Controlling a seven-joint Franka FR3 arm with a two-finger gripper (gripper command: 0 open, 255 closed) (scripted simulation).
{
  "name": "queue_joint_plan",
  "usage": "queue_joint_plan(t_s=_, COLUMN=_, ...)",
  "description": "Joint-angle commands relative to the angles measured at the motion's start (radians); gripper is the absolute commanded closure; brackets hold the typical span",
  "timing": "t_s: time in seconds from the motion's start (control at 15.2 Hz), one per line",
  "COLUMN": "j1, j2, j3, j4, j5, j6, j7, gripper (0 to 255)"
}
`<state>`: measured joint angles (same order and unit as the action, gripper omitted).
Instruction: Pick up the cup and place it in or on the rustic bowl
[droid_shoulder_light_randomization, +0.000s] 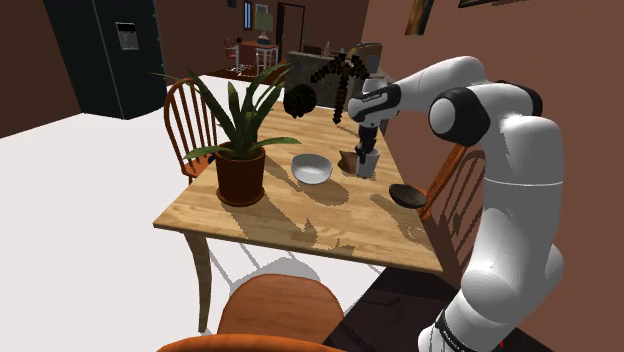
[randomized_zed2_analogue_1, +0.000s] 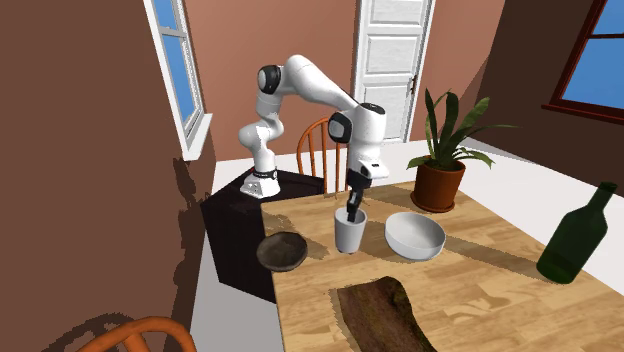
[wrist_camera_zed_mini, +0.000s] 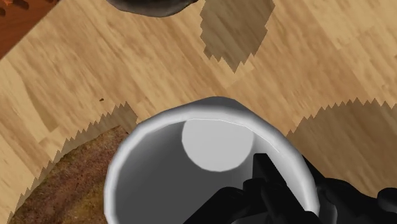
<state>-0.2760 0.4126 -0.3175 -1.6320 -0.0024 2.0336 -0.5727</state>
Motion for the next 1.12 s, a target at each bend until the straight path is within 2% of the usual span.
queue_joint_plan(t_s=0.0, j1=0.0, j2=-0.008, j3=-0.001, j4=0.017, j5=-0.002, j6=-0.024, j7=-0.001, gripper=255)
queue_joint_plan(t_s=0.59, j1=0.001, j2=-0.036, j3=-0.006, j4=0.099, j5=-0.009, j6=-0.133, j7=-0.006, gripper=255)
queue_joint_plan(t_s=1.06, j1=-0.036, j2=-0.231, j3=-0.055, j4=-0.136, j5=-0.063, j6=-0.075, j7=-0.087, gripper=255)
